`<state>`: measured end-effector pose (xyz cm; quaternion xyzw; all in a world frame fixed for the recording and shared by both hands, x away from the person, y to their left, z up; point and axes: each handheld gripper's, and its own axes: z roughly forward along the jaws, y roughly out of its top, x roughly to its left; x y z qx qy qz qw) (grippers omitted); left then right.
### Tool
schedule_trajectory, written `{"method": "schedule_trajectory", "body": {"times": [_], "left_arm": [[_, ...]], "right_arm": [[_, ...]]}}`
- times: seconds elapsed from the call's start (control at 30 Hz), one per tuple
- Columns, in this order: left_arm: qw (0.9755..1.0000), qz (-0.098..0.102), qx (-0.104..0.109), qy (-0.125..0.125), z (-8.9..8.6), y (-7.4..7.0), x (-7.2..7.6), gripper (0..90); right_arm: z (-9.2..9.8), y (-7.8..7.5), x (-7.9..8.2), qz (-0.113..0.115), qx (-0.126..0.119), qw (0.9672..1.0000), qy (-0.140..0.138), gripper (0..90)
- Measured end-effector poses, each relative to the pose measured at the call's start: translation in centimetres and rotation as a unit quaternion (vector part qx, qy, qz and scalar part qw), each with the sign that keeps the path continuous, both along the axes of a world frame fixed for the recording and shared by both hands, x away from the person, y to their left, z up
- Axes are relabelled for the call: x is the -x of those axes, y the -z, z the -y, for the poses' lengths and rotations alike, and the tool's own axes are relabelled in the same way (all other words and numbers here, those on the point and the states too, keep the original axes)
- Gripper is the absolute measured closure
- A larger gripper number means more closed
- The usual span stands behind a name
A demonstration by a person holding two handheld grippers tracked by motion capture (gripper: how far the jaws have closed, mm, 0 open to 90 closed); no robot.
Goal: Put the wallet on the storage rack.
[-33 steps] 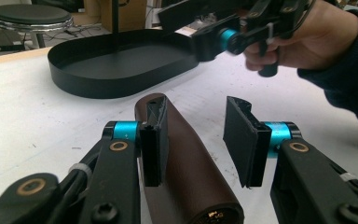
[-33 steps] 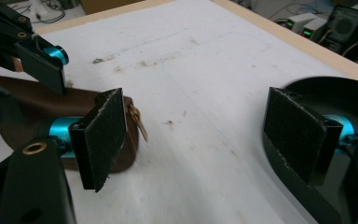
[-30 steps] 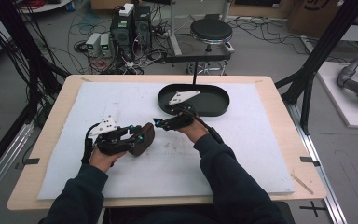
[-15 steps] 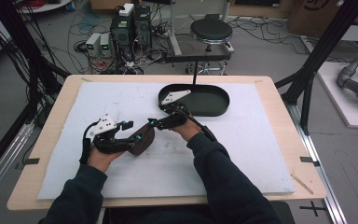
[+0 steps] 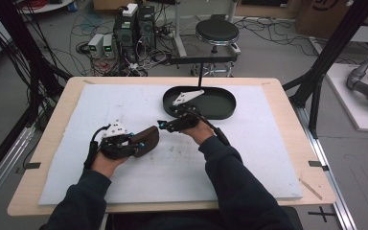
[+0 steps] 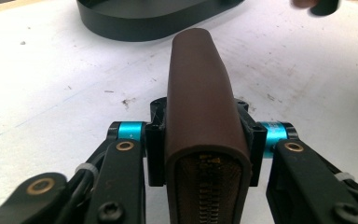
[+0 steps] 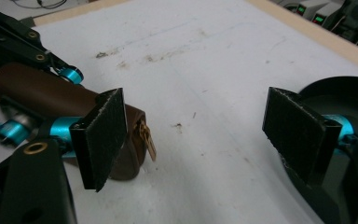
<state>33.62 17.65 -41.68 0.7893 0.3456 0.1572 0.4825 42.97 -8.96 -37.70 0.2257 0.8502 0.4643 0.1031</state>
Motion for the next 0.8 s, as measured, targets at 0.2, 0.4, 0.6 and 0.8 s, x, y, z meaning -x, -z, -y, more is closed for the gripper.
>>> {"method": "schedule_trajectory", "body": {"times": [0.2,0.4,0.6,0.8], "left_arm": [[0.9994,0.006,0.033,-0.004,-0.5,-0.6,-0.4,64.3],[0.9979,0.022,0.061,-0.007,-0.7,-1.8,-1.4,64.5],[0.9969,0.031,0.072,-0.006,0.0,-3.0,-3.5,64.5],[0.9958,0.040,0.082,0.013,1.6,-5.0,-6.0,64.5]], "right_arm": [[3.9,-1.5,1.2,0.023,-0.007,0.9996,0.015,22.2],[10.1,-1.5,2.7,0.034,0.001,0.9980,0.054,21.8],[15.6,-0.4,3.7,0.032,0.007,0.9939,0.106,21.8],[19.6,0.5,4.4,0.040,0.016,0.9880,0.148,21.7]]}}
